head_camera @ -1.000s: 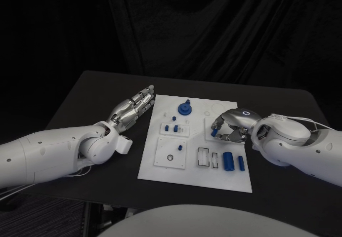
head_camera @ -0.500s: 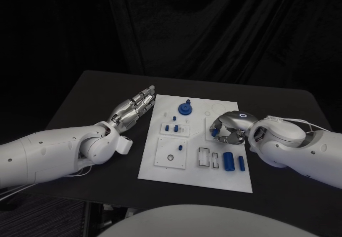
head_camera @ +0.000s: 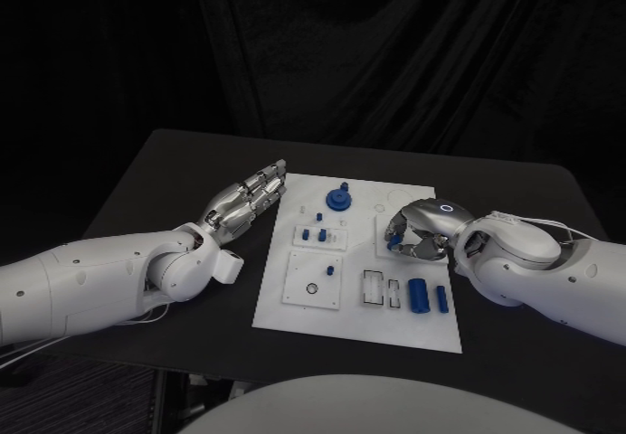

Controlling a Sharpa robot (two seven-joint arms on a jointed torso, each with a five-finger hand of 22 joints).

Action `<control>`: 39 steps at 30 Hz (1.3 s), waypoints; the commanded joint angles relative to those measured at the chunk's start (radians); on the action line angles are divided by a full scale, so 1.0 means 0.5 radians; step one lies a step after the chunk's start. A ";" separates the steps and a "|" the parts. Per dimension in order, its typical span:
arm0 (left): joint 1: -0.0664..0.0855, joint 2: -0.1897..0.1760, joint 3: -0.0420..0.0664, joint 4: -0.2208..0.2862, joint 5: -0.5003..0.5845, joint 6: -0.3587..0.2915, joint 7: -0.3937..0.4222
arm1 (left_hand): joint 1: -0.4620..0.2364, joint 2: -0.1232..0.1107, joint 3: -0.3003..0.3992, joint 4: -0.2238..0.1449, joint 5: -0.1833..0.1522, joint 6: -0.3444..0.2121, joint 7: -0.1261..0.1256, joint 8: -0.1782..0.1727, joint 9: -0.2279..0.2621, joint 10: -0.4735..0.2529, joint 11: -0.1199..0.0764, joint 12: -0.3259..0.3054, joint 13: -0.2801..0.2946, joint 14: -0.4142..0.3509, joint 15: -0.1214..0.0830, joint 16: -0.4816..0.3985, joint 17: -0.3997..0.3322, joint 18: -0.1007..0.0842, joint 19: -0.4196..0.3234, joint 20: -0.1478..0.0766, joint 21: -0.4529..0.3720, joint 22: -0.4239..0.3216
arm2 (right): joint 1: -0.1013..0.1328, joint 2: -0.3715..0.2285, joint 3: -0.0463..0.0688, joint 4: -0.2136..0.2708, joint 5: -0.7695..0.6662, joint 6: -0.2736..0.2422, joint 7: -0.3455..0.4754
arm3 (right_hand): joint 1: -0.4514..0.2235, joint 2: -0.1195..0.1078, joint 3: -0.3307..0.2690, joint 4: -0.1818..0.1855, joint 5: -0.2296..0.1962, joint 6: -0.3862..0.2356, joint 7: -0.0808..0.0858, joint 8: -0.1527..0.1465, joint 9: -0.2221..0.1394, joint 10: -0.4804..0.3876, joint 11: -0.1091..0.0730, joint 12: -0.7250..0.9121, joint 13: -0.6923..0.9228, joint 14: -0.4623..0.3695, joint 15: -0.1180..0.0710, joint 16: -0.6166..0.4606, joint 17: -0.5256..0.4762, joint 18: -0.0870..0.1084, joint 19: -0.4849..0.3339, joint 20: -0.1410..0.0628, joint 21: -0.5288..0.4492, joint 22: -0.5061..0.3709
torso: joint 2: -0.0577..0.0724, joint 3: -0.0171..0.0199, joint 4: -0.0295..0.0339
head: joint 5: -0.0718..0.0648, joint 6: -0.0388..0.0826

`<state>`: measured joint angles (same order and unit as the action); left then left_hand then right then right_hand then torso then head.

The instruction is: Assemble the parts on the task board

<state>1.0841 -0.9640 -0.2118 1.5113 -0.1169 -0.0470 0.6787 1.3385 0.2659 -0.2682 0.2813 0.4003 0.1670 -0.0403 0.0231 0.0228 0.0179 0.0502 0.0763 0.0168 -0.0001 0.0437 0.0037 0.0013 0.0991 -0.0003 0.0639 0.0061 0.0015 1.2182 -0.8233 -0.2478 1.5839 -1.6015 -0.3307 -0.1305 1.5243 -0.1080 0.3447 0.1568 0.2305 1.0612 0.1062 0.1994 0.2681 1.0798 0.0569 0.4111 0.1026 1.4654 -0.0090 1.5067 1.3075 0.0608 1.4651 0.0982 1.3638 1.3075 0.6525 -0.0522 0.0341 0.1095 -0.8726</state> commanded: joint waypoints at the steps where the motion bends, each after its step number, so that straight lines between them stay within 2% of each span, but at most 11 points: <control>1: -0.005 0.010 0.001 -0.001 0.008 0.057 0.060 | 0.026 0.006 0.011 0.000 0.016 0.011 0.031 0.005 0.005 -0.001 0.019 -0.001 -0.002 0.000 0.013 -0.007 -0.003 -0.017 0.001 0.014 -0.012 -0.003 | -0.004 -0.003 0.002 0.005 -0.004 -0.213 0.024 | 0.022 0.033 0.000 -0.017 -0.014 0.042 0.012 0.086 0.137 0.031 -0.011 0.006 0.007 0.112 -0.020 -0.006 0.127 -0.020 0.012 -0.015 -0.008 0.393 | 0.000 0.0003 -0.002 | 0.005 0.000; 9: -0.008 0.012 0.001 -0.001 0.008 0.074 0.033 | 0.052 0.006 0.022 -0.011 0.042 0.011 0.043 0.005 0.005 -0.002 0.029 -0.002 -0.002 0.000 0.026 -0.007 -0.003 -0.015 0.001 0.029 -0.012 -0.003 | 0.010 -0.025 0.002 0.041 -0.004 -0.264 0.021 | 0.019 0.031 -0.005 -0.026 -0.028 0.048 0.008 0.103 0.172 0.059 -0.018 -0.011 0.004 0.110 -0.026 -0.012 0.116 -0.019 0.009 -0.022 -0.012 0.392 | -0.001 -0.0003 -0.003 | 0.014 0.000; 12: -0.008 0.010 0.001 0.000 0.008 0.080 0.017 | 0.062 0.007 0.027 -0.015 0.051 0.011 0.045 0.005 0.005 -0.002 0.032 -0.001 -0.002 0.000 0.031 -0.007 -0.003 -0.014 0.001 0.035 -0.012 -0.003 | 0.036 -0.044 0.003 0.080 -0.004 -0.222 -0.012 | 0.014 0.030 -0.008 -0.025 -0.035 0.048 0.007 0.105 0.181 0.061 -0.018 -0.021 0.002 0.108 -0.026 -0.015 0.109 -0.018 0.007 -0.024 -0.017 0.391 | 0.000 -0.0002 -0.003 | 0.025 0.000; 14: -0.009 0.010 0.001 0.001 0.008 0.088 0.005 | 0.071 0.010 0.031 -0.013 0.051 0.009 0.049 0.004 0.004 -0.003 0.045 -0.003 -0.002 0.000 0.065 -0.007 -0.003 -0.011 0.001 0.072 -0.012 -0.003 | 0.062 -0.060 0.003 0.118 -0.004 -0.178 -0.049 | 0.010 0.028 -0.011 -0.024 -0.044 0.047 0.005 0.107 0.189 0.063 -0.018 -0.031 -0.001 0.103 -0.026 -0.021 0.093 -0.017 0.003 -0.024 -0.025 0.388 | 0.001 0.0004 -0.003 | 0.032 0.000; 16: -0.009 0.010 0.001 0.001 0.008 0.093 -0.003 | 0.072 0.011 0.032 -0.010 0.050 0.005 0.045 0.003 0.004 -0.004 0.053 -0.004 -0.003 0.000 0.072 -0.007 -0.003 -0.008 0.001 0.083 -0.012 -0.003 | 0.092 -0.077 0.003 0.165 -0.004 -0.131 -0.088 | 0.010 0.026 -0.011 -0.024 -0.047 0.044 0.004 0.107 0.193 0.063 -0.017 -0.037 -0.003 0.101 -0.026 -0.024 0.086 -0.015 -0.001 -0.024 -0.033 0.386 | 0.001 0.0004 -0.004 | 0.038 0.000; 20: -0.009 0.013 0.001 0.003 0.008 0.092 -0.004 | 0.062 0.014 0.028 0.005 0.033 0.005 0.039 0.003 0.004 -0.004 0.062 -0.003 -0.002 0.000 0.076 -0.007 -0.003 -0.001 0.001 0.094 -0.012 -0.003 | 0.141 -0.107 0.002 0.289 -0.004 -0.055 -0.142 | 0.009 0.025 -0.009 -0.025 -0.054 0.032 0.006 0.102 0.202 0.061 -0.014 -0.059 -0.009 0.097 -0.025 -0.030 0.075 -0.013 -0.008 -0.024 -0.045 0.382 | -0.001 -0.0003 -0.002 | 0.050 0.000; 24: -0.009 0.014 0.001 0.003 0.008 0.091 -0.003 | 0.059 0.016 0.027 0.010 0.030 0.005 0.036 0.003 0.004 -0.004 0.063 -0.002 -0.002 0.000 0.077 -0.007 -0.003 0.001 0.001 0.098 -0.012 -0.003 | 0.157 -0.096 0.002 0.370 -0.056 -0.004 -0.144 | 0.011 0.012 -0.008 -0.033 -0.030 0.021 0.007 0.094 0.212 0.067 -0.013 -0.080 -0.014 0.095 -0.023 -0.033 0.070 -0.010 -0.014 -0.023 -0.057 0.379 | -0.002 -0.0015 -0.001 | 0.071 0.000; 27: -0.009 0.015 0.001 0.003 0.008 0.096 -0.003 | 0.058 0.019 0.028 0.011 0.032 0.004 0.035 0.003 0.004 -0.004 0.063 -0.001 -0.002 0.000 0.078 -0.007 -0.003 0.004 0.002 0.103 -0.011 -0.002 | 0.143 -0.049 0.002 0.430 -0.185 0.067 -0.140 | 0.008 -0.002 -0.009 -0.036 -0.012 0.021 0.007 0.090 0.219 0.084 -0.014 -0.089 -0.014 0.094 -0.024 -0.035 0.067 -0.010 -0.015 -0.023 -0.058 0.379 | 0.000 -0.0022 0.000 | 0.100 0.000; 30: -0.009 0.018 0.001 0.002 0.008 0.097 -0.002 | 0.058 0.022 0.029 0.011 0.034 0.002 0.034 0.003 0.003 -0.004 0.065 -0.001 -0.002 0.000 0.082 -0.007 -0.003 0.010 0.002 0.113 -0.011 -0.002 | 0.108 0.011 0.002 0.445 -0.308 0.089 -0.120 | 0.006 -0.006 -0.010 -0.037 -0.013 0.026 0.005 0.091 0.223 0.094 -0.017 -0.091 -0.013 0.094 -0.025 -0.036 0.067 -0.010 -0.015 -0.023 -0.057 0.379 | 0.001 -0.0028 0.000 | 0.123 0.000; 32: -0.009 0.020 0.001 -0.001 0.008 0.098 -0.002 | 0.058 0.022 0.029 0.011 0.034 0.002 0.034 0.003 0.003 -0.004 0.065 -0.001 -0.002 0.000 0.082 -0.007 -0.003 0.010 0.002 0.113 -0.011 -0.002 | 0.081 0.060 0.002 0.434 -0.381 0.094 -0.104 | 0.003 -0.011 -0.011 -0.038 -0.014 0.031 0.003 0.092 0.227 0.102 -0.019 -0.094 -0.013 0.094 -0.027 -0.036 0.068 -0.010 -0.015 -0.024 -0.058 0.379 | 0.000 -0.0046 0.000 | 0.130 0.000; 39: -0.009 0.029 0.001 -0.006 0.008 0.100 0.002 | 0.059 0.026 0.031 0.011 0.036 0.002 0.034 0.003 0.003 -0.004 0.066 -0.001 -0.002 0.000 0.085 -0.007 -0.003 0.015 0.002 0.121 -0.010 -0.001 | 0.000 0.237 0.002 0.354 -0.539 0.105 -0.061 | -0.002 -0.017 -0.013 -0.036 -0.020 0.033 0.001 0.090 0.230 0.108 -0.020 -0.101 -0.013 0.094 -0.028 -0.036 0.069 -0.010 -0.015 -0.025 -0.058 0.379 | 0.001 -0.0005 -0.002 | 0.160 0.000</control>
<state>1.0805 -0.9518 -0.2120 1.5073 -0.1168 -0.0101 0.6684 1.3643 0.2731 -0.2531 0.2827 0.4209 0.1716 -0.0212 0.0231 0.0242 0.0161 0.0770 0.0763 0.0169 0.0005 0.0788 0.0037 0.0009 0.0996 0.0007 0.1185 0.0061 0.0018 1.2234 -0.7089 -0.2475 1.7648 -1.7887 -0.3022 -0.1676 1.5272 -0.1093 0.3392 0.1431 0.2209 1.0703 0.1051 0.2151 0.2680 1.1245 0.0481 0.3676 0.0957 1.4660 -0.0153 1.4933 1.3074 0.0620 1.4616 0.0875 1.3385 1.3081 0.6525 -0.0536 0.0340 0.1849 -0.8725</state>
